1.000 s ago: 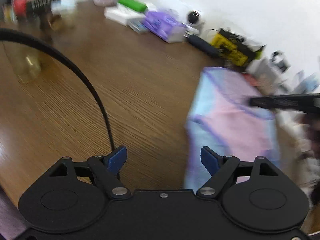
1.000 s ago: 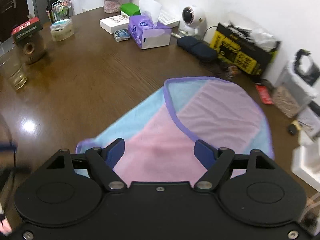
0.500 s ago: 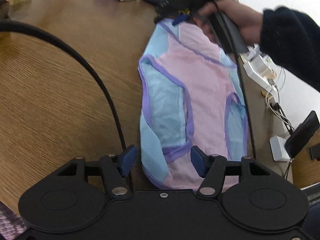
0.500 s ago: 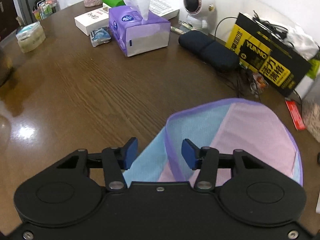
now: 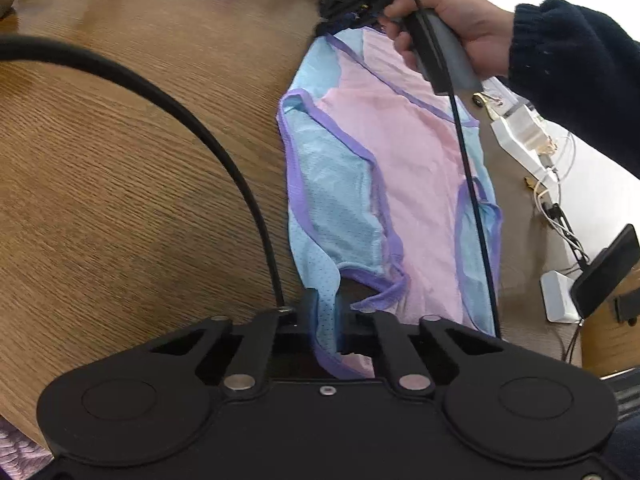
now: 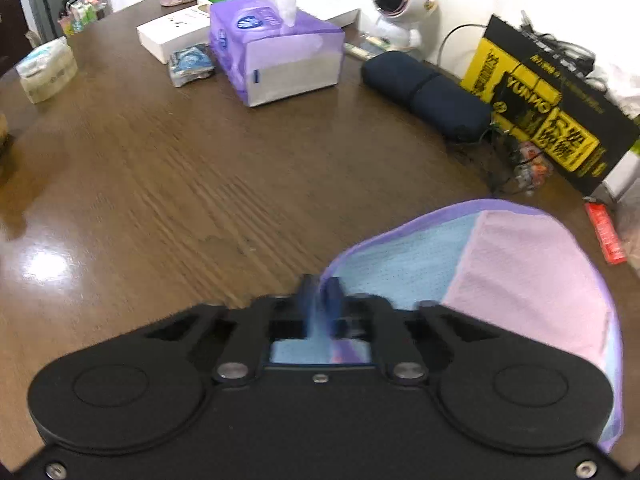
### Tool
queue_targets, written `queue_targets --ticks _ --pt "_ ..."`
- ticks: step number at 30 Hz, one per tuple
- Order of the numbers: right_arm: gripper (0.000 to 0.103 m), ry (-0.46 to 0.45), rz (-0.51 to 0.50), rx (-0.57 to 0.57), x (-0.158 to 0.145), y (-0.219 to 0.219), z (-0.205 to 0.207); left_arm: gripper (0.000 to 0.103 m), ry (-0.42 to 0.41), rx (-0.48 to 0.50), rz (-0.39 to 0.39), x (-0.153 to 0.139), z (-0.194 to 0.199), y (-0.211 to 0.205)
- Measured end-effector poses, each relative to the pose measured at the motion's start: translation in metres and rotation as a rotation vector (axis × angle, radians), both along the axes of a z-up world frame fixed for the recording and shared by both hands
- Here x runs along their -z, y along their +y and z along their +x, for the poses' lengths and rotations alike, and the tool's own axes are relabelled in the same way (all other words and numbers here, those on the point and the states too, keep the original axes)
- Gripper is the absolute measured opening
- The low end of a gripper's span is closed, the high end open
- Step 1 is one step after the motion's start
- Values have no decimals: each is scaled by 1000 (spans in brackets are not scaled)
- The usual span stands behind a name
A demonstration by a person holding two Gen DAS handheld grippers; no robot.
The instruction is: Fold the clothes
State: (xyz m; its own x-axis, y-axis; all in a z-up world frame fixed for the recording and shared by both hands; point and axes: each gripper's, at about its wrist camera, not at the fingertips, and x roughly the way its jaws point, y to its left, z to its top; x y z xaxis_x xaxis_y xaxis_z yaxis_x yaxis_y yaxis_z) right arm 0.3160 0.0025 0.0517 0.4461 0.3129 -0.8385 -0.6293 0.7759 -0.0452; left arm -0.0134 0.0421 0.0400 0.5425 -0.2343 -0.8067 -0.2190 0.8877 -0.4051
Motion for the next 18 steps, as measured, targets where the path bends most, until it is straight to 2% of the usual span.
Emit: queue_targets --ticks 2,6,8,10,12,15,16,17,18 --pt "5 -35 20 -5 -12 -6 -1 6 -5 -8 19 -5 -2 3" --pt "5 -81 61 4 -36 -29 1 6 -83 36 37 -31 -8 3" --pt "5 -79 85 53 -41 -53 7 6 -118 64 34 -40 -9 -2" --pt "5 -72 109 111 -46 -81 13 6 -136 138 23 -48 -7 -16" --pt "5 -45 100 147 -39 -100 16 6 -136 188 5 -48 -5 -26" --pt "6 2 77 195 -25 -126 19 7 -82 244 -34 -37 4 -39" --pt "8 18 69 211 -20 -135 21 11 -41 264 -58 -30 9 -41" --pt "22 34 62 227 -15 -143 22 14 -21 285 -67 -28 11 -44" --pt "30 49 54 243 -11 -152 23 24 -13 307 -68 -29 12 -47"
